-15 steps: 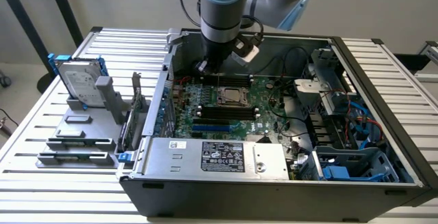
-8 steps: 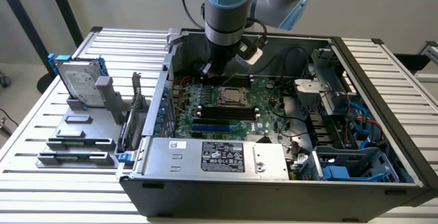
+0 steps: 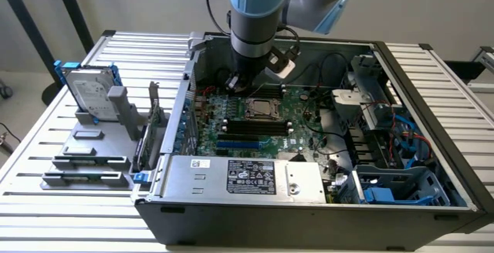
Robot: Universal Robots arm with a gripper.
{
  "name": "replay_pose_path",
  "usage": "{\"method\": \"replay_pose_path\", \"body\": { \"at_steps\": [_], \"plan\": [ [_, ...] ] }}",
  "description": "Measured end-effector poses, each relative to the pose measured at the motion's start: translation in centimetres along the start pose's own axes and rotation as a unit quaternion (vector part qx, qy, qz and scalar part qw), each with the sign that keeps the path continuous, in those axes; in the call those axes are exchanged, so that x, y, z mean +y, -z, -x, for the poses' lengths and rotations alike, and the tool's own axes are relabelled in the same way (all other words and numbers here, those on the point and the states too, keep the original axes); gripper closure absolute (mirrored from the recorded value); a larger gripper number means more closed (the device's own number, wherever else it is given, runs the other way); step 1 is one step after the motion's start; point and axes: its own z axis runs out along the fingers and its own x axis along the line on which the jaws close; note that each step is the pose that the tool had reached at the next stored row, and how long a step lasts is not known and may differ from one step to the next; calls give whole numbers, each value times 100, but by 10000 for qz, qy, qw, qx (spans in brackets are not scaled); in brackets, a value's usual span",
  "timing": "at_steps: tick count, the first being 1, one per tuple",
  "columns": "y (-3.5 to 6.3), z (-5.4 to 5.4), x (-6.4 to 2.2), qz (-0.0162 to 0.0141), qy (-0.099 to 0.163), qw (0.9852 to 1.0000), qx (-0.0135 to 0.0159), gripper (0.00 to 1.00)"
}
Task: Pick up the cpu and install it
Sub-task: 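Install the first cpu locking lever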
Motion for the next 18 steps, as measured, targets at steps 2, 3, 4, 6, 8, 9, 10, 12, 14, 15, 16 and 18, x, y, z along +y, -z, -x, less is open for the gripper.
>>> {"method": "replay_pose_path", "body": {
  "at_steps": [2, 3, 4, 6, 8, 9, 10, 12, 14, 15, 16, 18],
  "plan": [
    [-31, 7, 9, 8, -1, 10000, -6, 89],
    [-45, 8, 13, 11, -2, 10000, -8, 89],
    [-59, 7, 17, 15, -2, 10000, -9, 89],
    [-85, -7, 16, 27, -1, 10000, -22, 89],
    [-117, -34, 4, 46, -1, 10000, -41, 89],
    [-134, -50, -5, 57, -1, 10000, -52, 89],
    [-150, -64, -14, 68, -1, 10000, -66, 89],
    [-177, -79, -26, 99, -2, 9999, -102, 89],
    [-196, -80, -27, 128, -2, 9998, -136, 89],
    [-202, -79, -26, 141, -2, 9998, -152, 89],
    [-206, -78, -25, 151, -1, 9997, -165, 89],
    [-209, -77, -24, 161, -2, 9997, -178, 89]
  ]
}}
